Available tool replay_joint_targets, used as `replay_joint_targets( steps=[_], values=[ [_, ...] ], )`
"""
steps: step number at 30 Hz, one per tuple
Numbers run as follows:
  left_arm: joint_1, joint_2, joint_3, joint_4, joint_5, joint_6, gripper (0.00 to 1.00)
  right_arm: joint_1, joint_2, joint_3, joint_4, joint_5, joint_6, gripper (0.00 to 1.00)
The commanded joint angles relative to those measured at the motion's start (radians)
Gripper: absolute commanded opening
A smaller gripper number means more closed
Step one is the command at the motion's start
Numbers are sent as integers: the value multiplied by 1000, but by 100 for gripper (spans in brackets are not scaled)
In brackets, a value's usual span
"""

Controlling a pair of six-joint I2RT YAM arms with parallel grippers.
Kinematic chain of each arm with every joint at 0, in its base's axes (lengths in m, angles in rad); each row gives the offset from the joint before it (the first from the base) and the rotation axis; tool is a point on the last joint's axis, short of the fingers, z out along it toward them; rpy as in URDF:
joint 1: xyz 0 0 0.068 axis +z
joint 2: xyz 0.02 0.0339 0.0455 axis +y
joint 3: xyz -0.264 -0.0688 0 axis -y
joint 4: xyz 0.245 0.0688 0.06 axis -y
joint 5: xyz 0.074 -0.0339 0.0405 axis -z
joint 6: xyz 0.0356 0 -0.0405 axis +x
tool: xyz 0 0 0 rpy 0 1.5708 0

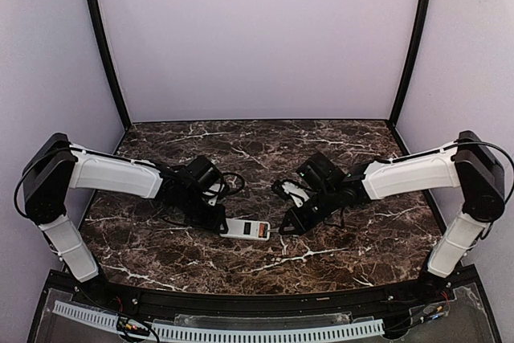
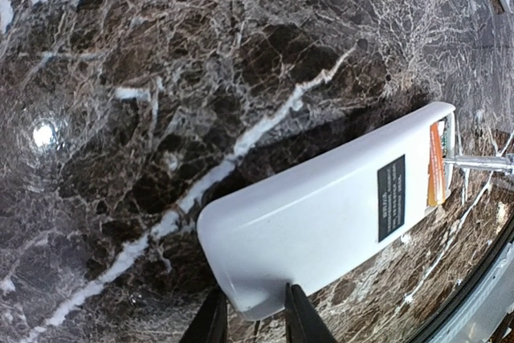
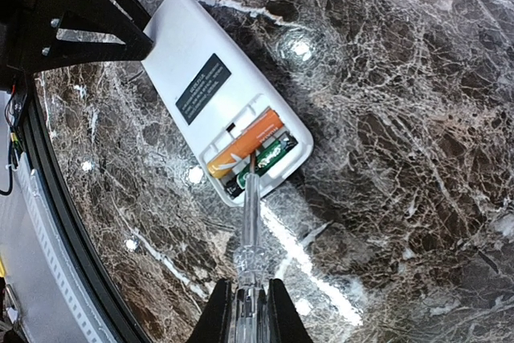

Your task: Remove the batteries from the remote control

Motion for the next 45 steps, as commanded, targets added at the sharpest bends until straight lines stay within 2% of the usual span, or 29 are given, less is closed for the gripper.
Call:
replay_joint_targets(
  steps=[1,26,45],
  values=[
    [-11,69,-7,40,-44,18,24,-10,-10,-39,-31,44,6,0],
    [-11,100,1,4,-76,7,23,-77,-30,-186,153,-64,32,0],
    [-11,96,0,30,-50,27,22,-96,2,-179,200,-166,34,0]
  ],
)
